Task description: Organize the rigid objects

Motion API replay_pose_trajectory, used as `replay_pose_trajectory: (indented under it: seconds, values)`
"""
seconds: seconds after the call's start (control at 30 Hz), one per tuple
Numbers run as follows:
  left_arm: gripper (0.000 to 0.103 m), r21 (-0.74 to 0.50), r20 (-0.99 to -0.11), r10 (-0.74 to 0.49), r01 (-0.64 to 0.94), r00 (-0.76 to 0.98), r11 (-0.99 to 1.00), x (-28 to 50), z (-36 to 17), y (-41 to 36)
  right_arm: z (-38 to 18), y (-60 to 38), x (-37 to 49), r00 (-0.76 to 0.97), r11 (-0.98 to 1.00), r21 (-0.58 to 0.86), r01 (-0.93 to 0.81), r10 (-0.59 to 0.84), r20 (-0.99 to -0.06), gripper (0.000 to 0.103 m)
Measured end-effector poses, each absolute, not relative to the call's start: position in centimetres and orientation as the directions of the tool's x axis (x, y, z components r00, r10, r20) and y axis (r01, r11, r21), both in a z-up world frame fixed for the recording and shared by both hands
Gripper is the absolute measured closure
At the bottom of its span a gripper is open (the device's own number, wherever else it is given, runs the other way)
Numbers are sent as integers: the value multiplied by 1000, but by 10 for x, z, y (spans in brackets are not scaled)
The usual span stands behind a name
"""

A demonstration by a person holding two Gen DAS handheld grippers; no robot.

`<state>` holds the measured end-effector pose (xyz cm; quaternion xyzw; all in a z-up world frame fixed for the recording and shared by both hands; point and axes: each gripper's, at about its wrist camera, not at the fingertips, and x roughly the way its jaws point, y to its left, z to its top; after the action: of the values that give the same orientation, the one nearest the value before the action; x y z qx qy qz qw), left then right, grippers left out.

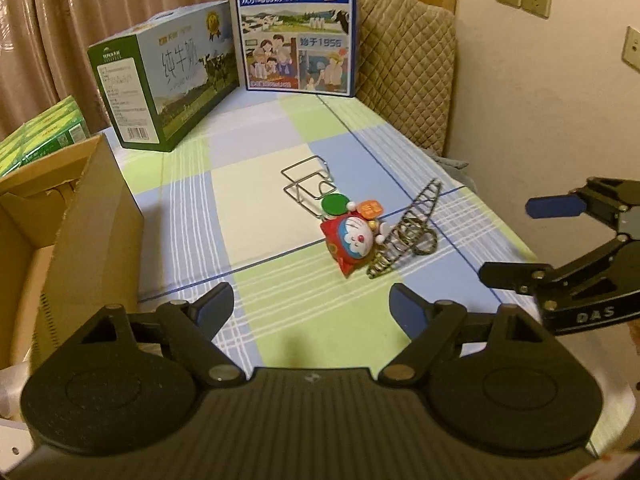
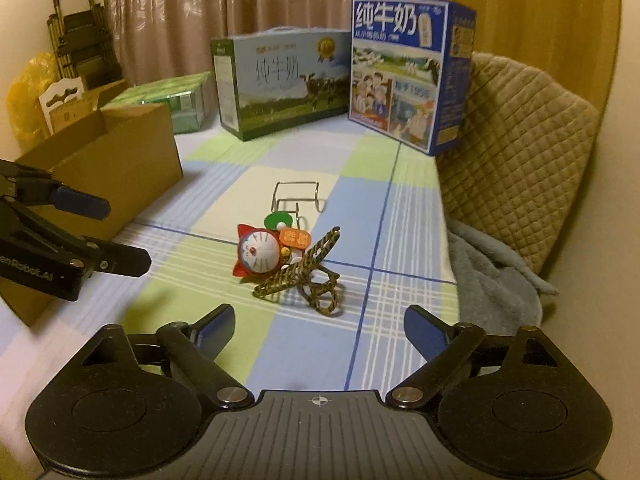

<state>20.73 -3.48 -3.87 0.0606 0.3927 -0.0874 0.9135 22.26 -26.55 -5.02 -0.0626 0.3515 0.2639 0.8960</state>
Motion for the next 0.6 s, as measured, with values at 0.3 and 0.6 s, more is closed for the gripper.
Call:
replay_pose_trajectory:
  seconds: [0.3,0.6]
  values:
    - [21,39,-738,-118,217,664,975,230,-55,-34,-86,-228,257,604,812,-2,-584,433,-669,22]
    - [21,-3,-745,-141,208,652,978,240,-59,-26,-117,-202,283,601,754,-137,-642,384,-701,44]
